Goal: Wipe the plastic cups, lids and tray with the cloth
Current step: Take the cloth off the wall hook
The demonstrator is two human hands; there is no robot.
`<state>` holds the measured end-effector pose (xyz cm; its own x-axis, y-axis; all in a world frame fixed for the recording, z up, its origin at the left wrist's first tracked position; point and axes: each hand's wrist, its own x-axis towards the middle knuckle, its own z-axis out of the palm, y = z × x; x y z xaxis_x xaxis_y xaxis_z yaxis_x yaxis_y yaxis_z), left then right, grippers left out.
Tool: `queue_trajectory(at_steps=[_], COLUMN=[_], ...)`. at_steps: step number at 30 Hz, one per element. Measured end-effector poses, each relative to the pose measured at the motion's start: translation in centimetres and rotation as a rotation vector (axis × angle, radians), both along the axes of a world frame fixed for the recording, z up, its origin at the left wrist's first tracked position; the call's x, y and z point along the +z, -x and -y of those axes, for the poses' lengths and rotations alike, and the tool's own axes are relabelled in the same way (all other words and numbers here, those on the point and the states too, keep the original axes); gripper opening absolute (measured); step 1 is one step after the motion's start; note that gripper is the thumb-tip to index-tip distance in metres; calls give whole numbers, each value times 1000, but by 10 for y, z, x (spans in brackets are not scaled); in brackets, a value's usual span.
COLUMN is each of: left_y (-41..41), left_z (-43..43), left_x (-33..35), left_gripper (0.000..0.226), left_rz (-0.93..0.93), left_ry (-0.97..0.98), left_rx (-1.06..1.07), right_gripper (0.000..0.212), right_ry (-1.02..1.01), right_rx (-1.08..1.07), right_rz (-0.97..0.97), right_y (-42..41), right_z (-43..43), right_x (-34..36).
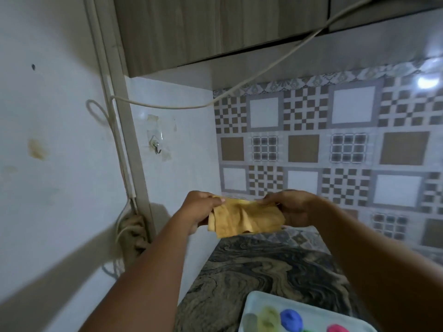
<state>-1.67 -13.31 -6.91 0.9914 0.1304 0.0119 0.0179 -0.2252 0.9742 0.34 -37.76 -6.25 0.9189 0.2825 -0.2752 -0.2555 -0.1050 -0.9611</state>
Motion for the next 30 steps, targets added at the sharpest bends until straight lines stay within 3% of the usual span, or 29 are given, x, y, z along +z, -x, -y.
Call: queue_trajectory(at_steps=[5, 9, 14, 18, 24, 26, 30], left_y=[16, 32, 54, 72, 94, 97, 94], left_z=[54, 102, 153, 181, 207, 207, 197], left_x=[-50, -71, -76, -75, -67, -66, -65], left_gripper=[22, 22, 21, 17, 24, 31, 34], left_rz=[-166, -191, -156, -172, -201, -218, -254], left_ry=[38, 51, -26, 37, 128, 135, 133], left_rx=[-43, -116, -173, -233, -418, -469, -511], right_gripper=[54, 30, 37, 24, 26, 35, 75], right_ry=[-58, -158, -128, -129, -140, -266, -453], right_rx=[-258, -360, -459, -515, -471, -423, -396], right_rz=[-56, -68, -78, -84, -73, -114, -193], right_y=[37, 76, 112, 139, 161, 164, 161], right_z=[52, 75, 98, 105, 109, 110, 110], right_x=[-56, -81, -105, -112, -112, -116, -120])
